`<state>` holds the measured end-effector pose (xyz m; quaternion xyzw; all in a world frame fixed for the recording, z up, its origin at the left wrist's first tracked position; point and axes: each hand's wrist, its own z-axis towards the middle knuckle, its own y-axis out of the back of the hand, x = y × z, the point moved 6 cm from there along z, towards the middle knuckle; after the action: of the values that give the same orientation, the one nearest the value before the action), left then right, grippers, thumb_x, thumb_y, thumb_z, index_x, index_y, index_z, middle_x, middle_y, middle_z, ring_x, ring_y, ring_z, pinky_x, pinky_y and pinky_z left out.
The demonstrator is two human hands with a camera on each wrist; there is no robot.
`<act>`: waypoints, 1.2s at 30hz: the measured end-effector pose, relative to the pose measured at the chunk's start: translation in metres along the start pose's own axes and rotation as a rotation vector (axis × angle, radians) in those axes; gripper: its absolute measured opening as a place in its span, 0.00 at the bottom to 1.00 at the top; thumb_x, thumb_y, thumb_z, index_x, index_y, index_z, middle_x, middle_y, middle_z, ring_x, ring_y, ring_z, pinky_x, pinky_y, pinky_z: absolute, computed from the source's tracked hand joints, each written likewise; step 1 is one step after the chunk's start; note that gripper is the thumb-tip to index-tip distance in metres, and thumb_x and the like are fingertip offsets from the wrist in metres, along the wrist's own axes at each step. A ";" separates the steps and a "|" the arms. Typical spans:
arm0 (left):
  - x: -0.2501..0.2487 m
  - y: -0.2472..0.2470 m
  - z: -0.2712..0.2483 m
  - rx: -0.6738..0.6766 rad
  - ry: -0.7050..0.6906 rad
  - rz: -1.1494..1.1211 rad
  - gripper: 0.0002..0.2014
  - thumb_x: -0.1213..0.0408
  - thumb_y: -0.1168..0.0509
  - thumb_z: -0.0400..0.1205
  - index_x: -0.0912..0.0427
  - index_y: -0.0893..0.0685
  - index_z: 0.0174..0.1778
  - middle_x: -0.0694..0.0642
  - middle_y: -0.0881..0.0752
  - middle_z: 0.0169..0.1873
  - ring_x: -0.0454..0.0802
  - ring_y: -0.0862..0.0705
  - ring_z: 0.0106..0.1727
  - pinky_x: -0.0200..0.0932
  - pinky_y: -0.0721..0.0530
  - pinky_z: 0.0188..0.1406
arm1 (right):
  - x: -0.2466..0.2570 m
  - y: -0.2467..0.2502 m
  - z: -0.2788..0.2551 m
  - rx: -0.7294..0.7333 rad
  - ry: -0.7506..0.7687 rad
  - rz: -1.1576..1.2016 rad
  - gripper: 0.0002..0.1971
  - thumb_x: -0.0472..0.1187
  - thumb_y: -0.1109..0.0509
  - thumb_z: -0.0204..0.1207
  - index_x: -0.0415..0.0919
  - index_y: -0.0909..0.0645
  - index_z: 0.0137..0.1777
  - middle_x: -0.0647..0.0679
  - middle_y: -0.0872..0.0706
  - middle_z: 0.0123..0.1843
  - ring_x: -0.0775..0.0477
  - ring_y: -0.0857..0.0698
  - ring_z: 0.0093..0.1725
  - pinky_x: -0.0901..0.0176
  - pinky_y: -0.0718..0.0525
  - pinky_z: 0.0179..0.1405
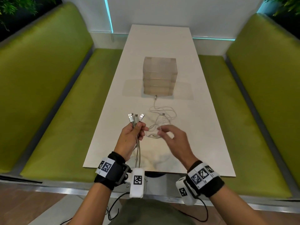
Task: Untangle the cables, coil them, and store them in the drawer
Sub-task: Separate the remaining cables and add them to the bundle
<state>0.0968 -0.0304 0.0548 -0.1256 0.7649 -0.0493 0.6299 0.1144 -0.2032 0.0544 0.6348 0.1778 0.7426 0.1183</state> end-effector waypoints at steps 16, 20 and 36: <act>0.003 -0.002 -0.003 0.022 0.031 -0.254 0.12 0.67 0.48 0.88 0.65 0.20 0.52 0.62 0.10 0.48 0.56 0.11 0.52 0.44 0.13 0.50 | 0.023 -0.041 -0.016 0.162 -0.055 0.221 0.01 0.39 0.27 0.75 0.42 0.14 0.44 0.49 0.14 0.36 0.55 0.18 0.35 0.56 0.13 0.40; 0.005 0.000 -0.001 -0.009 0.020 -0.304 0.11 0.66 0.48 0.88 0.66 0.22 0.55 0.62 0.10 0.47 0.56 0.11 0.51 0.44 0.12 0.46 | 0.020 -0.042 -0.014 0.116 0.029 0.102 0.03 0.43 0.28 0.75 0.48 0.14 0.47 0.55 0.17 0.39 0.50 0.18 0.40 0.45 0.14 0.44; -0.012 0.006 -0.006 0.037 0.042 -0.408 0.08 0.64 0.47 0.86 0.62 0.25 0.47 0.50 0.23 0.22 0.53 0.10 0.42 0.54 0.13 0.55 | 0.023 -0.053 -0.008 0.528 -0.032 -0.050 0.12 0.48 0.34 0.80 0.44 0.19 0.38 0.54 0.22 0.30 0.51 0.24 0.32 0.56 0.25 0.36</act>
<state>0.0919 -0.0218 0.0657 -0.2651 0.7354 -0.1925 0.5932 0.1001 -0.1470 0.0524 0.6506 0.3792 0.6572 -0.0305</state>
